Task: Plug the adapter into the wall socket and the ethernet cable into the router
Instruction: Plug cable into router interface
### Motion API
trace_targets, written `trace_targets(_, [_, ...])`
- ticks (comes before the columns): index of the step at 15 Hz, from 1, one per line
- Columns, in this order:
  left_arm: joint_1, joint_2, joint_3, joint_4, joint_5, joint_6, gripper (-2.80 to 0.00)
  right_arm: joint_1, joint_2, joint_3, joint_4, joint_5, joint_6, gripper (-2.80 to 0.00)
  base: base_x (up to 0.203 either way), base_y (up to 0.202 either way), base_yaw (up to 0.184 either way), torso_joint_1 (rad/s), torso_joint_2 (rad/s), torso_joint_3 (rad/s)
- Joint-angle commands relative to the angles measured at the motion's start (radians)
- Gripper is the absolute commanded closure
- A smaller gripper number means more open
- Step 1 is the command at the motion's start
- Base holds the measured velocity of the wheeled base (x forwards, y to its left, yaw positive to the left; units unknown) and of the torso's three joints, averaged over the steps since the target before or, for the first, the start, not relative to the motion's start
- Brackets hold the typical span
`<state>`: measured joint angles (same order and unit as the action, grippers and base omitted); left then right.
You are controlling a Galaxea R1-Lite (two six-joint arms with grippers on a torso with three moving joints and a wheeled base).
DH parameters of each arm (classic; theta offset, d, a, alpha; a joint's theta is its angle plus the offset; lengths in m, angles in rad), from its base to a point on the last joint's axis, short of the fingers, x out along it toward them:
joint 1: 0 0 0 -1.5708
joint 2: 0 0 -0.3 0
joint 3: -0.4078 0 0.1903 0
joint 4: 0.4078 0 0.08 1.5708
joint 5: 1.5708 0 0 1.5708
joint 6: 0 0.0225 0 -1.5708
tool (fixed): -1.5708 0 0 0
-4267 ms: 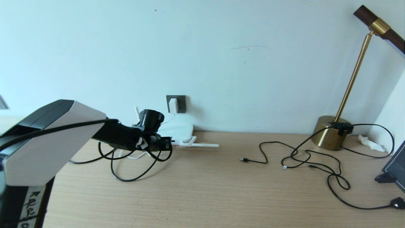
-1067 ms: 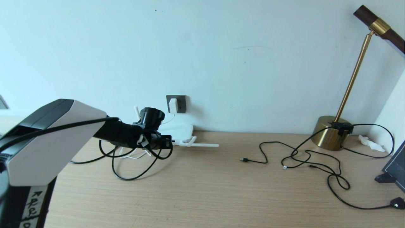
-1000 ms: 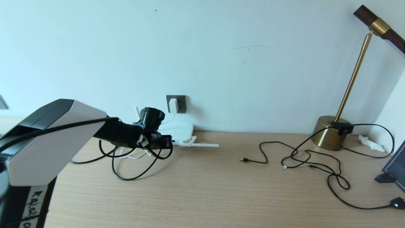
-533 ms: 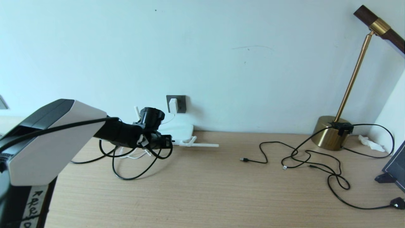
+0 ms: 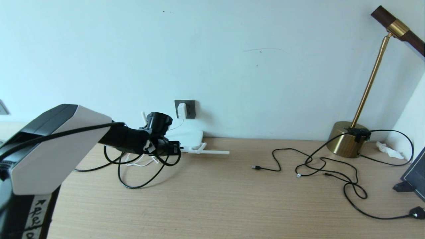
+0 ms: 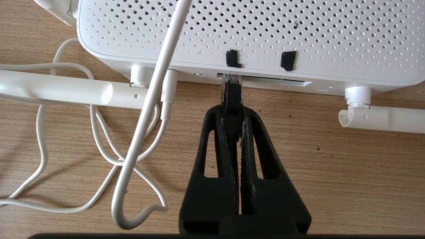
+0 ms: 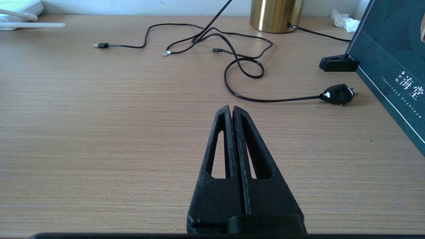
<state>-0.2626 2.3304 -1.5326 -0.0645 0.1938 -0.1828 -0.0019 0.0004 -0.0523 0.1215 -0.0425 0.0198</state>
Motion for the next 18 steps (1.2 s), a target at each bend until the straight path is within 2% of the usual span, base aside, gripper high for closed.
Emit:
trace_targets(1, [0.003,0.004,-0.001,-0.003,0.003,-0.001,0.00,0.000,0.000,0.000,0.001,0.000,0.000,0.00,0.000,0.000,0.000,0.000,0.00,0.000])
trace_targets(5, [0.006,0.004,-0.003,-0.003,0.001,-0.001,0.00,0.000,0.001,0.000,0.001,0.000,0.000,0.00,0.000,0.000,0.000,0.000,0.00,0.000])
trace_targets(8, [0.017,0.009,-0.003,-0.005,-0.001,0.023,0.00,-0.001,0.001,0.000,0.001,0.000,0.000,0.00,0.000,0.000,0.000,0.000,0.00,0.000])
trace_targets(18, [0.020,0.013,-0.012,-0.003,-0.001,0.025,0.00,0.000,0.001,0.000,0.001,0.000,0.000,0.00,0.000,0.000,0.000,0.000,0.00,0.000])
